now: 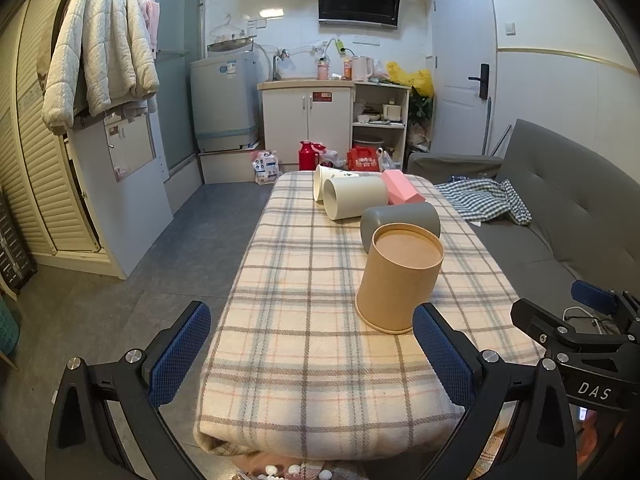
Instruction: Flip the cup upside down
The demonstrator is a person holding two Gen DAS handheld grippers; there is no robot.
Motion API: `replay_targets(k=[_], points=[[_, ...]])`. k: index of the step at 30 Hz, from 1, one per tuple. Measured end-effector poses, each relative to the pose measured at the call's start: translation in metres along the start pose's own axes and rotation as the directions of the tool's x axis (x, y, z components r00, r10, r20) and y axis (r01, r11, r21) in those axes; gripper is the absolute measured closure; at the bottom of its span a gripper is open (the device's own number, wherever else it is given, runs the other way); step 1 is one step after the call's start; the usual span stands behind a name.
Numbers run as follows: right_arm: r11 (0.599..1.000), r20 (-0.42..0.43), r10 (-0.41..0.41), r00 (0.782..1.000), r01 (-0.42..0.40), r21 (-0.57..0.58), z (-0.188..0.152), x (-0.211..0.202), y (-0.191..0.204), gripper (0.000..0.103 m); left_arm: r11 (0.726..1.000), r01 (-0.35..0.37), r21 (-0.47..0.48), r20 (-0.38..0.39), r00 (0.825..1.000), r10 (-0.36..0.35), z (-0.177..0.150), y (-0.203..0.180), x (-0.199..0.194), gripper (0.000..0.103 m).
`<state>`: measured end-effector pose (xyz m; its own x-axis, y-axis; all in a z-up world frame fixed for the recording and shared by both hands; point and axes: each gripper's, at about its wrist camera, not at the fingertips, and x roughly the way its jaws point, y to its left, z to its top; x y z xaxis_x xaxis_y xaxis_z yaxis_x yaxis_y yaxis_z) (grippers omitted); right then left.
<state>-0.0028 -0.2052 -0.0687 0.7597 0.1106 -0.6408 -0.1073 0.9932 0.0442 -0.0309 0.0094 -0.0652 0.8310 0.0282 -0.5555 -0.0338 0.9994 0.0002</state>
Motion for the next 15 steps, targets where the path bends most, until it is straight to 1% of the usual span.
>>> replay_targets(k=[15], points=[[1.000,-0.002,-0.001,1.000,0.001,0.001,-0.0009,0.0007,0.0003,0.000,1.000,-0.003,0.010,-0.002,1.000,0.003,0.0006,-0.0011,0.0002,0.000]])
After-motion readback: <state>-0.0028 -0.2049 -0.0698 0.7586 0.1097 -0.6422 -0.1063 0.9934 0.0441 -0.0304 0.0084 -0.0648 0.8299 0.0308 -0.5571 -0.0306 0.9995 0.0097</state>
